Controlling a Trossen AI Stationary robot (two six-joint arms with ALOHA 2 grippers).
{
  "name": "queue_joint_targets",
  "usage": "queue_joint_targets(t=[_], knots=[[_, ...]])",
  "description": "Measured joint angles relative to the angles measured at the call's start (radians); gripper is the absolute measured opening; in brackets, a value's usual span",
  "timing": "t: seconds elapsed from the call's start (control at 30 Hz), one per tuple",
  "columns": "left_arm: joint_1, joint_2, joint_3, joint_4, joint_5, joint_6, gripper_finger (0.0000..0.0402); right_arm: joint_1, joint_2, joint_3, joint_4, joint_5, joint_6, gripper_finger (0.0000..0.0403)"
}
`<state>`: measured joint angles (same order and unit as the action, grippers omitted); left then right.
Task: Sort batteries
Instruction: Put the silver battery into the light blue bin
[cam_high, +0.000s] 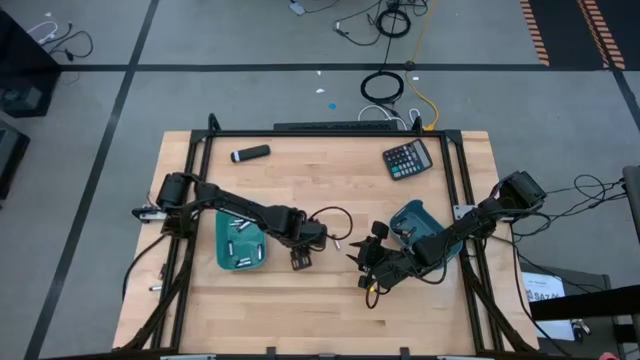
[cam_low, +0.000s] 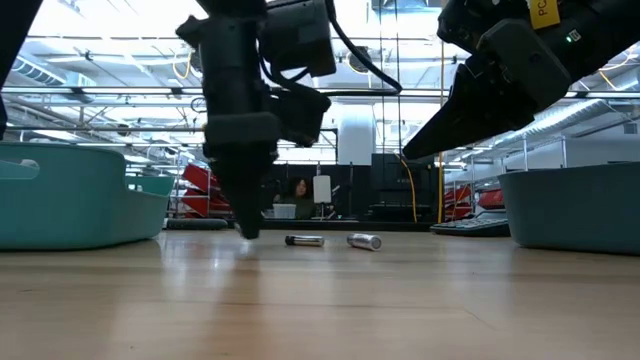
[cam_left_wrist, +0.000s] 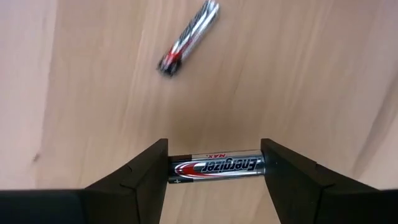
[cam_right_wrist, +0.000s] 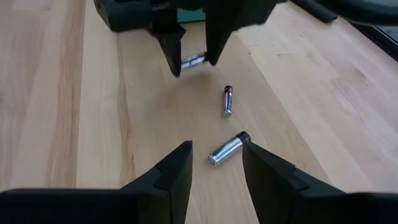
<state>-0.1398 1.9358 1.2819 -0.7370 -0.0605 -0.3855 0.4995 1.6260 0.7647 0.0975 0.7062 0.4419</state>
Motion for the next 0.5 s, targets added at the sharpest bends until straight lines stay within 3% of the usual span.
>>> queue_joint_targets(t=[0.23, 0.5], knots=[[-0.011, -0.001, 0.112, -0.217, 0.0, 0.0, 0.0229, 0.0, 0.0, 0.0, -0.005, 0.0, 0.0, 0.0132], [-0.048, -0.002, 0.237, -0.626, 0.0, -0.053, 0.0229, 0.0, 0.028, 0.0, -0.003, 0.0, 0.016, 0.0132]])
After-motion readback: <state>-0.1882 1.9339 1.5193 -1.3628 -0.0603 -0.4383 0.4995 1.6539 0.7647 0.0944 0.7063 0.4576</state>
